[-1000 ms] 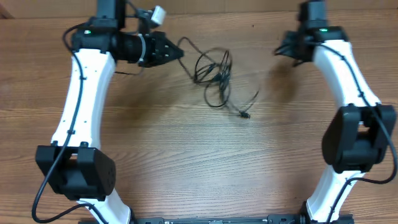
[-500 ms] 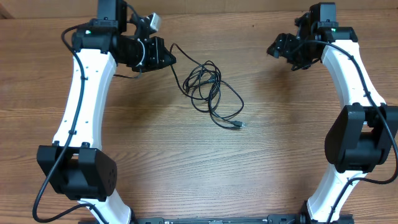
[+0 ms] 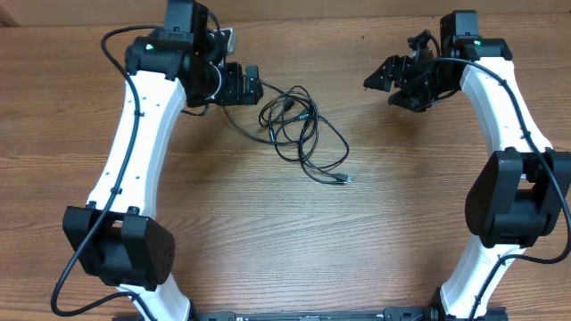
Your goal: Untangle cables
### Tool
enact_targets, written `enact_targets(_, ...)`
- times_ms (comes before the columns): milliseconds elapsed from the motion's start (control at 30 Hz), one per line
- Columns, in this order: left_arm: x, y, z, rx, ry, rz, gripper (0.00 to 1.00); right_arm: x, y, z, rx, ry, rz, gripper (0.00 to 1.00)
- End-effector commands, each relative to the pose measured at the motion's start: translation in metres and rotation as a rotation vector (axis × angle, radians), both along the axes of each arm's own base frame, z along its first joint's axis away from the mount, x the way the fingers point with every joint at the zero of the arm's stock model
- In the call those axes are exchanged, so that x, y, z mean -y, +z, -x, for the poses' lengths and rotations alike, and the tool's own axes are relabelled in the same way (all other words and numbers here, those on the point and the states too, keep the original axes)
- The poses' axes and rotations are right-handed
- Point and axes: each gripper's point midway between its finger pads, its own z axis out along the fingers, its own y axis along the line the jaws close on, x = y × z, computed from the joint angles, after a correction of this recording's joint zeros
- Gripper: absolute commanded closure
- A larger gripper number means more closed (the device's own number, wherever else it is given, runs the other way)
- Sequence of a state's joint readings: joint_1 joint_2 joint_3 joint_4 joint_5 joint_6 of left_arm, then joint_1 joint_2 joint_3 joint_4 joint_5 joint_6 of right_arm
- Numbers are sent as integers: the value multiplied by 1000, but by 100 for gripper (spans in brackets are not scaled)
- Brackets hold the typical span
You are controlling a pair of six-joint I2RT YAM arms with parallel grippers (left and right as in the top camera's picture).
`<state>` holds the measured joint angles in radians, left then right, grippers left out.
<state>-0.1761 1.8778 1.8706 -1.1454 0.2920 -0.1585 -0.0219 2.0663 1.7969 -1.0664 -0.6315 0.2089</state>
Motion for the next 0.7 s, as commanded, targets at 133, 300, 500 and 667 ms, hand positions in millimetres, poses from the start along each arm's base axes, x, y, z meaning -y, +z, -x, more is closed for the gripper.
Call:
enact_targets(133, 37, 8, -2, 74, -73, -37, 48, -3, -4, 0, 0, 12, 14, 21)
enact_targets(300, 70, -27, 0, 13, -141, -49, 61, -3, -4, 1, -3, 12, 14, 20)
enact_targets(500, 93, -84, 17, -142, -196, -96, 46, 7, -11, 2, -16, -6, 76, 17)
enact_targets(667, 99, -118, 14, -209, -166, -105, 38, 9, -13, 2, -19, -11, 94, 15)
